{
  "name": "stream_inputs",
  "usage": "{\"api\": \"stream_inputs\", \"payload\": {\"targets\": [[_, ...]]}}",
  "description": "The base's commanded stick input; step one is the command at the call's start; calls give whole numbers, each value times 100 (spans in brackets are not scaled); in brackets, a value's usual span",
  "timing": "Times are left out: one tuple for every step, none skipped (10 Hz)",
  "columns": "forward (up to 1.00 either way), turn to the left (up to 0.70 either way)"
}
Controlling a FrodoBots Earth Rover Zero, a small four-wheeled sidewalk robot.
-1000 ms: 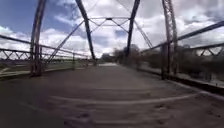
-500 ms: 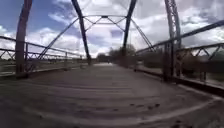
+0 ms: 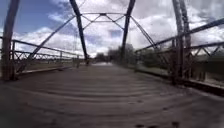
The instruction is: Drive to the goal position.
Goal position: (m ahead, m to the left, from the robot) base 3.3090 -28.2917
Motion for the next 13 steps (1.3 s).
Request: {"api": "stream_inputs", "payload": {"targets": [[100, 0], [100, 0], [100, 0], [100, 0], [100, 0], [100, 0], [100, 0], [100, 0], [100, 0], [100, 0], [100, 0], [100, 0], [100, 0]]}}
